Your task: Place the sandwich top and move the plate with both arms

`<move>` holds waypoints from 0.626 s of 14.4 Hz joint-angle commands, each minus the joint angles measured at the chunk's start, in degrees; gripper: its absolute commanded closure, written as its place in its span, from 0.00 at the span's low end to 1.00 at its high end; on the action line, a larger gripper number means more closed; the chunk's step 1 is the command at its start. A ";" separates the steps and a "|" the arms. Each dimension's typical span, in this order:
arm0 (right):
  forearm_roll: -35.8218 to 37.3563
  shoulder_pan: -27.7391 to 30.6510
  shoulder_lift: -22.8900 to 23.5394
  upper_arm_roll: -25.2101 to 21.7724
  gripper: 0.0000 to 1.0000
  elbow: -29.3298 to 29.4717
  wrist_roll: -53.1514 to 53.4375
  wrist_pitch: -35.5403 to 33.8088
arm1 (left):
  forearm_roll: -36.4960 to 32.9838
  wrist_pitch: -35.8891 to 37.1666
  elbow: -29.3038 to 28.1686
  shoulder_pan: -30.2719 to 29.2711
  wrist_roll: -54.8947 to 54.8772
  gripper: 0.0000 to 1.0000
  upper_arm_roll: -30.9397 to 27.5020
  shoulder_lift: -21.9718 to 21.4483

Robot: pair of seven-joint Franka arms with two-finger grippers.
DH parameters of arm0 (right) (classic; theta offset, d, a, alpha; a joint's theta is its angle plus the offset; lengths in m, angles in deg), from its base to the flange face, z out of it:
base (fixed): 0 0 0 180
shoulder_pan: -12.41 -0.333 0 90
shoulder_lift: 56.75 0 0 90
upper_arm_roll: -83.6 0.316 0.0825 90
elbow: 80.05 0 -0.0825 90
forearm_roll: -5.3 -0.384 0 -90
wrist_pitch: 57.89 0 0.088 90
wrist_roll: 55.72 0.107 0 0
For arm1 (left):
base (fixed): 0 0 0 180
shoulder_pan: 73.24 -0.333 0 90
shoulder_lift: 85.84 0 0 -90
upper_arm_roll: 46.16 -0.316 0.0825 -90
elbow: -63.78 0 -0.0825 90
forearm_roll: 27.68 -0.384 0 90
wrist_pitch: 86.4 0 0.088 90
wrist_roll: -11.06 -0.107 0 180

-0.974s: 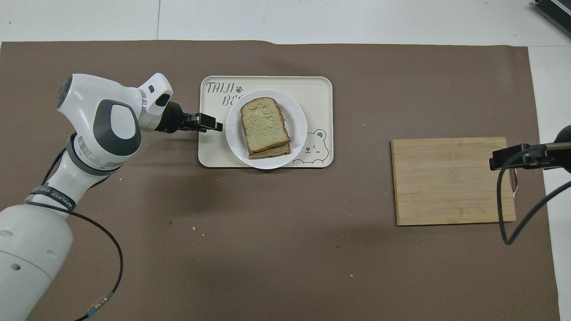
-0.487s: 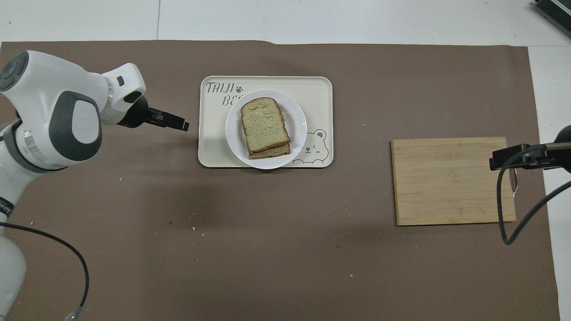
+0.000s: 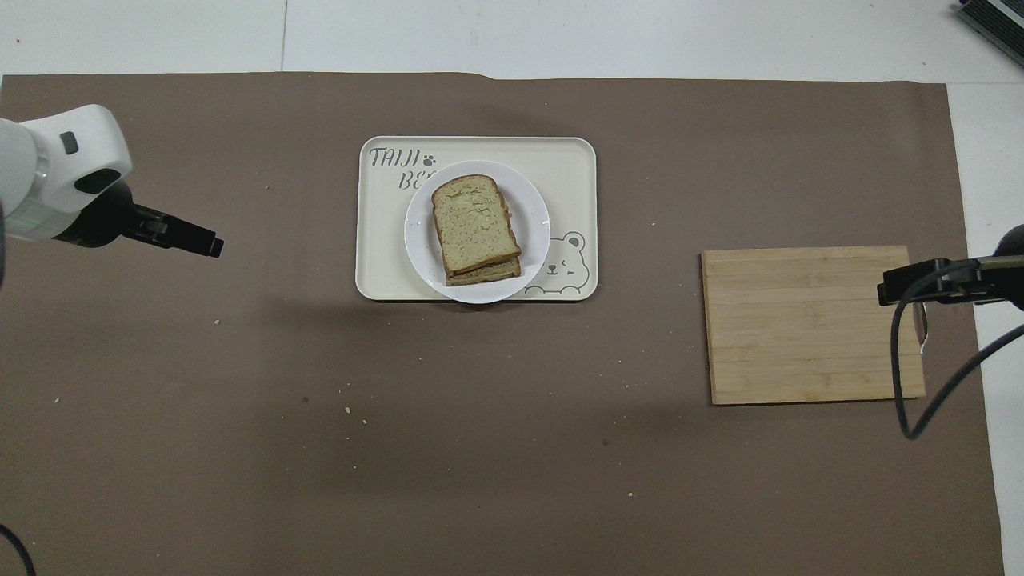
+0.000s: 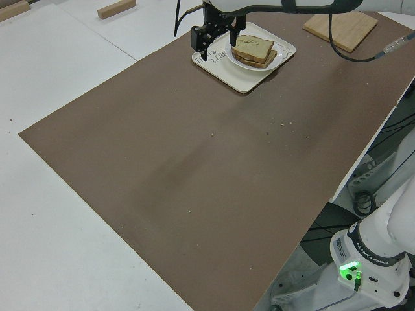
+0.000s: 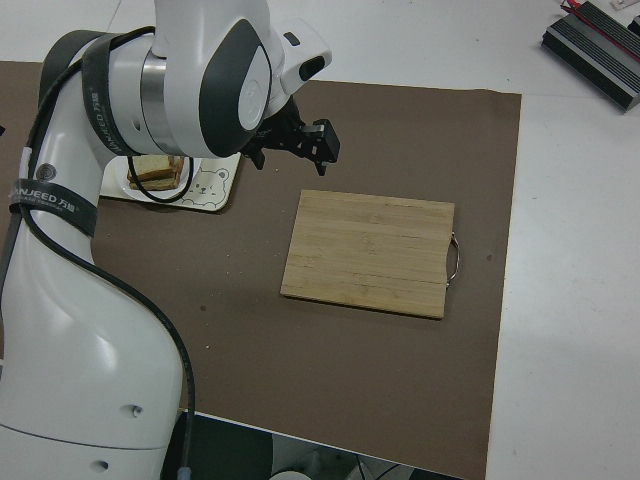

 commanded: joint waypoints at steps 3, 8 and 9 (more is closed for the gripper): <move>-0.24 0.21 -1.34 0.18 0.00 -1.29 0.84 -0.09 | -5.37 15.68 13.02 -0.89 4.24 0.00 -1.43 -1.30; -0.24 1.17 -1.25 0.18 0.00 -1.29 -0.90 0.09 | -6.60 21.59 21.37 -1.16 4.59 0.00 -2.58 -1.30; -0.24 1.35 -1.25 0.18 0.00 -1.29 -2.31 0.00 | -7.48 21.95 23.83 -1.16 4.68 0.00 -2.58 -1.13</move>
